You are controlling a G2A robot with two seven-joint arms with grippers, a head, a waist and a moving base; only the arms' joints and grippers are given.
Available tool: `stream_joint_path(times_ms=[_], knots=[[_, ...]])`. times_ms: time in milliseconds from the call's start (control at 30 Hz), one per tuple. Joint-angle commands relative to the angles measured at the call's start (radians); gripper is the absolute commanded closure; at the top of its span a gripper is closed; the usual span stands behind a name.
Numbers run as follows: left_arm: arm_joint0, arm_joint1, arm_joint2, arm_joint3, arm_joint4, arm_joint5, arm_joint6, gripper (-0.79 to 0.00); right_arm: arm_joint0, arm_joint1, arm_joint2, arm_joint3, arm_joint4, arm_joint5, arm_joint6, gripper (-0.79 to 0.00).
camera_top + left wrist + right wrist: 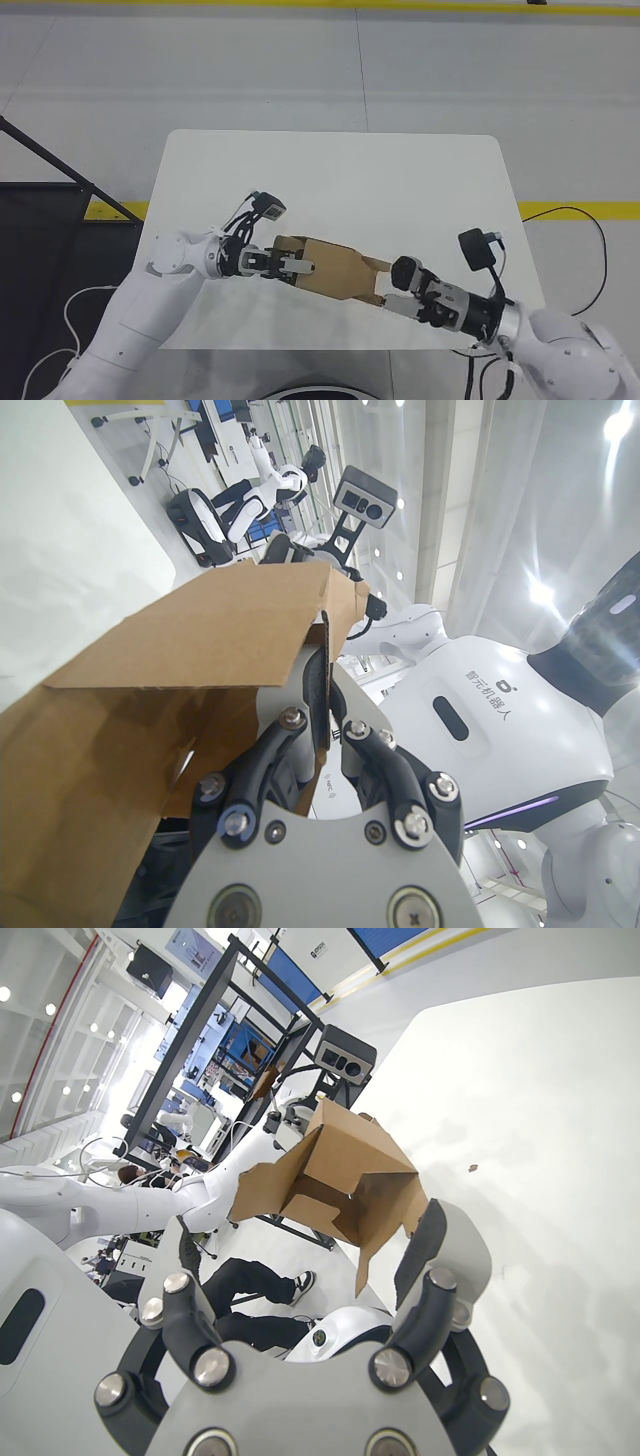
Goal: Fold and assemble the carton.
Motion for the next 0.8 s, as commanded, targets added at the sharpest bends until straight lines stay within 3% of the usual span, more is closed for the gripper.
stream_joint_path(times_ms=[0, 200, 367, 767], knots=[[0.002, 0.002, -0.002, -0.005, 0.010, -0.006, 0.007, 0.000, -0.011, 0.001, 0.017, 0.004, 0.009, 0.002, 0.008, -0.785], [0.009, 0.009, 0.004, -0.015, 0.055, -0.032, 0.032, 0.000, -0.012, 0.001, 0.023, 0.044, 0.039, 0.008, 0.042, -0.785], [0.007, 0.014, 0.011, -0.016, 0.056, -0.037, 0.037, 0.000, 0.039, 0.000, -0.044, 0.067, 0.035, 0.034, 0.116, -0.785], [-0.001, 0.025, 0.028, -0.015, 0.050, -0.044, 0.044, 0.000, 0.159, -0.015, -0.168, 0.097, 0.030, 0.065, 0.114, -0.785]])
